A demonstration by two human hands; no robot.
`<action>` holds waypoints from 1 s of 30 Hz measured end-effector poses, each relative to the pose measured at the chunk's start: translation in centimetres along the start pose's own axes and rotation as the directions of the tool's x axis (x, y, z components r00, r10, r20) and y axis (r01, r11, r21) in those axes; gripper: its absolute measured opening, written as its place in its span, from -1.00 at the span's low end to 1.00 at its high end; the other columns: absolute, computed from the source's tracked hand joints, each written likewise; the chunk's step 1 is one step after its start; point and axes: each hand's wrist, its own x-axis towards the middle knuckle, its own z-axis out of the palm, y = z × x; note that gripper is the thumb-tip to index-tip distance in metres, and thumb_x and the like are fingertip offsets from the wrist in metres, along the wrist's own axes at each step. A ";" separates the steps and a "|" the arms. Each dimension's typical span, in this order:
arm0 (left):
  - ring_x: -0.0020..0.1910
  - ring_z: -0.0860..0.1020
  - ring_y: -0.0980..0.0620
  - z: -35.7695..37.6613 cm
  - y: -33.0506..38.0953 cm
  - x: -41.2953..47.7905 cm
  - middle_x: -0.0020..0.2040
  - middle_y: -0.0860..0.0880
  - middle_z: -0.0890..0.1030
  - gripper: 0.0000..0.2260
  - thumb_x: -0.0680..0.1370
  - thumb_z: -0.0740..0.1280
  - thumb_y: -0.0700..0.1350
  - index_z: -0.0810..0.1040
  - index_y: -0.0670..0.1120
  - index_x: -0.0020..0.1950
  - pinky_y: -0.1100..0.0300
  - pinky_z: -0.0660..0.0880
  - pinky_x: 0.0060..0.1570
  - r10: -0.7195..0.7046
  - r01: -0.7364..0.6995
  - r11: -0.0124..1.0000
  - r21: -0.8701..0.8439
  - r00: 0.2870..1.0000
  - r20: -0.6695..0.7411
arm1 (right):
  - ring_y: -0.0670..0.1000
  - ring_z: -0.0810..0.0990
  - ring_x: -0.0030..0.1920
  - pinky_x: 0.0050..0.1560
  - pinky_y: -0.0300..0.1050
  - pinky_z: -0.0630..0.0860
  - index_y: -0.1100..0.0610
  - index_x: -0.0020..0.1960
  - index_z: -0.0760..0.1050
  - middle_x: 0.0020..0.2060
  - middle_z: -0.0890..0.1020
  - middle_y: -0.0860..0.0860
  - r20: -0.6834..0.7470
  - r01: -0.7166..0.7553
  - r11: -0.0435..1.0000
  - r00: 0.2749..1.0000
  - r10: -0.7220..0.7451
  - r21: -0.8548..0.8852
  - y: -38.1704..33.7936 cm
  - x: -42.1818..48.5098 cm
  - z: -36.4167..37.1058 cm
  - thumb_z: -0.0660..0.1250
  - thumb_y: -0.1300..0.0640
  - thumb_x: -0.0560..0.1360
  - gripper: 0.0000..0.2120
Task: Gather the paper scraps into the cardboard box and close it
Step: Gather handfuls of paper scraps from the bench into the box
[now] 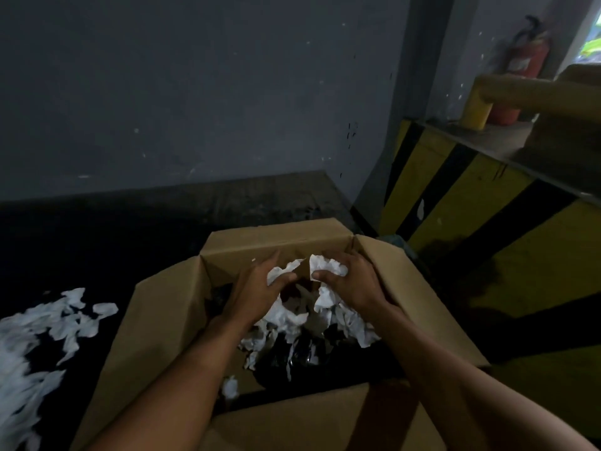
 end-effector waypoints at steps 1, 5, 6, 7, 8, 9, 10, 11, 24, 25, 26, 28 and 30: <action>0.31 0.45 0.04 0.0 -0.4 0.0 0.31 0.04 0.53 -0.40 0.47 0.31 0.29 0.41 0.01 0.42 0.08 0.39 0.29 -0.005 0.005 1.000 0.007 1.000 0.008 | -0.11 0.59 0.04 0.06 -0.21 0.49 0.05 0.10 0.64 0.06 0.65 -0.08 0.013 0.000 1.000 1.000 0.000 -0.008 0.1 0.0 0.1 0.53 -0.10 0.35 -0.62; 0.11 0.56 0.08 0.2 -1.0 -0.1 0.15 0.06 0.61 -0.47 0.52 0.28 0.23 0.40 0.02 0.42 0.08 0.51 0.12 -0.053 0.052 0.998 0.029 0.999 0.004 | -0.22 0.50 -0.02 -0.03 -0.48 0.37 0.06 0.15 0.61 0.05 0.61 -0.12 0.062 -0.010 1.000 0.998 0.011 -0.010 -0.1 0.0 0.0 0.52 -0.06 0.40 -0.62; 0.10 0.57 0.06 0.4 -1.0 -0.1 0.15 0.04 0.61 -0.49 0.54 0.27 0.19 0.39 0.00 0.43 0.06 0.51 0.12 -0.060 0.060 0.998 0.026 0.998 -0.006 | -0.20 0.52 -0.02 0.01 -0.39 0.43 0.07 0.14 0.61 0.05 0.62 -0.11 0.072 -0.020 1.000 0.997 0.019 0.004 -0.1 0.0 0.0 0.50 -0.05 0.42 -0.65; 0.10 0.57 0.04 0.5 -1.1 -0.1 0.16 0.02 0.61 -0.54 0.57 0.25 0.15 0.42 -0.03 0.41 0.06 0.52 0.11 -0.060 0.060 0.998 0.031 0.998 -0.011 | -0.15 0.55 0.00 0.05 -0.27 0.48 0.07 0.13 0.62 0.04 0.62 -0.08 0.081 -0.021 1.000 0.996 0.020 0.009 -0.2 -0.1 0.0 0.48 -0.04 0.44 -0.68; 0.10 0.57 0.03 0.5 -1.2 0.0 0.15 0.01 0.61 -0.60 0.59 0.23 0.10 0.47 -0.05 0.37 0.10 0.51 0.09 -0.039 0.039 0.999 0.035 0.999 -0.011 | -0.09 0.58 0.01 0.06 -0.19 0.51 0.09 0.14 0.62 0.05 0.63 -0.05 0.081 -0.007 1.000 0.997 0.007 -0.002 -0.3 -0.1 0.0 0.46 -0.03 0.46 -0.69; 0.08 0.58 0.01 0.5 -1.3 0.0 0.13 0.00 0.63 -0.66 0.61 0.22 0.06 0.53 -0.06 0.30 0.16 0.50 0.04 -0.022 0.022 0.999 0.040 1.000 -0.003 | -0.05 0.60 0.01 0.04 -0.15 0.52 0.10 0.16 0.61 0.05 0.63 -0.03 0.077 0.011 0.999 0.997 -0.008 -0.031 -0.4 -0.1 0.0 0.45 -0.02 0.47 -0.68; 0.05 0.59 0.00 0.5 -1.4 0.1 0.09 -0.02 0.64 -0.71 0.62 0.20 0.01 0.57 -0.06 0.24 0.21 0.46 -0.02 -0.002 0.001 0.999 0.047 1.000 0.004 | -0.03 0.60 0.00 0.02 -0.14 0.53 0.09 0.19 0.59 0.06 0.63 -0.04 0.075 0.018 0.998 0.997 -0.014 -0.053 -0.5 0.1 0.1 0.45 -0.01 0.46 -0.66; 0.04 0.59 0.00 0.4 -1.5 0.1 0.06 -0.03 0.65 -0.73 0.62 0.20 -0.01 0.59 -0.07 0.21 0.23 0.44 -0.05 0.008 -0.009 0.998 0.061 1.000 0.015 | -0.02 0.60 -0.02 0.02 -0.13 0.53 0.09 0.23 0.58 0.07 0.62 -0.04 0.075 0.018 0.998 0.997 -0.014 -0.065 -0.6 0.1 0.2 0.45 0.00 0.46 -0.62; 0.34 0.38 0.02 -3.4 -0.4 -1.3 0.38 -0.04 0.43 -0.52 0.56 0.27 0.13 0.38 -0.05 0.42 0.17 0.30 0.25 0.081 -0.047 0.982 0.184 0.980 -0.183 | 0.08 0.39 0.37 0.32 0.12 0.41 -0.04 0.48 0.28 0.41 0.40 0.04 0.036 0.039 0.995 0.999 -0.035 -0.088 -3.6 -0.1 0.5 0.32 -0.29 0.45 -0.31; 0.35 0.38 0.01 -4.1 -0.2 -1.6 0.39 -0.03 0.42 -0.51 0.55 0.27 0.14 0.37 -0.04 0.42 0.14 0.33 0.27 0.091 -0.046 0.977 0.210 0.974 -0.209 | 0.09 0.36 0.39 0.35 0.13 0.38 -0.03 0.49 0.25 0.43 0.37 0.04 0.033 0.056 0.994 0.998 -0.053 -0.091 -4.1 -0.2 0.5 0.31 -0.30 0.45 -0.30; 0.35 0.38 0.00 -4.8 0.0 -2.0 0.39 -0.03 0.42 -0.50 0.55 0.26 0.16 0.36 -0.03 0.43 0.08 0.36 0.28 0.099 -0.044 0.973 0.227 0.967 -0.235 | 0.09 0.33 0.41 0.37 0.13 0.36 -0.03 0.50 0.23 0.45 0.34 0.04 0.031 0.074 0.993 0.997 -0.072 -0.087 -4.6 -0.3 0.6 0.30 -0.31 0.45 -0.28; 0.34 0.39 -0.02 -6.3 0.4 -3.0 0.39 -0.05 0.41 -0.49 0.55 0.26 0.16 0.34 -0.03 0.44 0.00 0.39 0.28 0.097 -0.031 0.972 0.234 0.956 -0.276 | 0.08 0.28 0.44 0.39 0.10 0.30 -0.03 0.52 0.18 0.48 0.28 0.03 0.027 0.111 0.991 0.994 -0.109 -0.080 -5.8 -0.7 1.0 0.28 -0.33 0.46 -0.26; 0.34 0.38 -0.02 -7.9 0.5 -4.2 0.39 -0.05 0.39 -0.47 0.55 0.26 0.16 0.31 -0.03 0.45 0.04 0.37 0.28 0.105 -0.026 0.968 0.250 0.946 -0.308 | 0.07 0.23 0.47 0.40 0.08 0.25 -0.04 0.53 0.13 0.50 0.24 0.02 0.038 0.149 0.986 0.989 -0.146 -0.074 -7.2 -1.2 1.8 0.27 -0.32 0.47 -0.25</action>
